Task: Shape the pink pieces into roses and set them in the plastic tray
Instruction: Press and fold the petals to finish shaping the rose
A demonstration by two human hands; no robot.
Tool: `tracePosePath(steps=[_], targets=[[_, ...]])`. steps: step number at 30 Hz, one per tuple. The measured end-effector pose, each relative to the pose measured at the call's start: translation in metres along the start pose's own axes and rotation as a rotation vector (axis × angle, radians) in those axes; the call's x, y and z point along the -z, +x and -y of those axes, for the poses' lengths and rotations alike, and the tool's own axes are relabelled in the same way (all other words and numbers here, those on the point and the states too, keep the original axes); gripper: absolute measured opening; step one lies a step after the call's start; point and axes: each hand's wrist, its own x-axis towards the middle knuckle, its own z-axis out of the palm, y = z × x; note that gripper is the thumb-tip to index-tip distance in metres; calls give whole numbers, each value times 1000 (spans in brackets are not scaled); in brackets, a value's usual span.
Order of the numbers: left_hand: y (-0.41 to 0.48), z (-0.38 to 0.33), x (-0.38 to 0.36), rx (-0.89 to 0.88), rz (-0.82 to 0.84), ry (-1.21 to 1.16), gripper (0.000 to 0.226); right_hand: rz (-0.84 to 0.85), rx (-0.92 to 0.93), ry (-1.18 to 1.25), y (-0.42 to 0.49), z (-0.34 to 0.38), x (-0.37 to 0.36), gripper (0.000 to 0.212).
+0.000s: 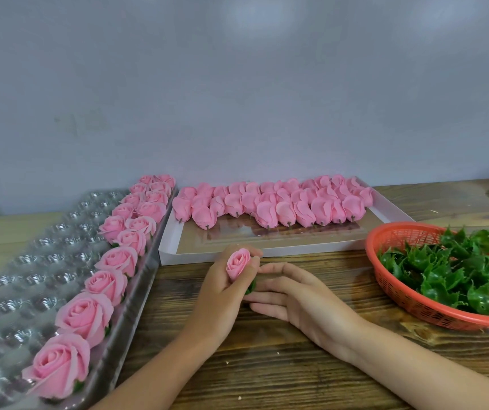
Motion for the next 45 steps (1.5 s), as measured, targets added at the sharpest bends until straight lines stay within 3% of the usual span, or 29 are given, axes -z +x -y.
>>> tracePosePath(steps=[9,16,22,33,45], targets=[[-1,-3,-1,-67,75,56,35,113,-40,-37,4,3,6,30],[0,-1,-4,-95,111,101,26,77,6,-25,2,1,4,28],[-1,-4,-3,-77,76,44,29,8,0,-4,4,0,3,27],[1,-2,0,-11,24,-107,29,40,9,70,3,0,7,27],[2,-2,0,-13,-5,-100,25,39,20,74,3,1,5,28]])
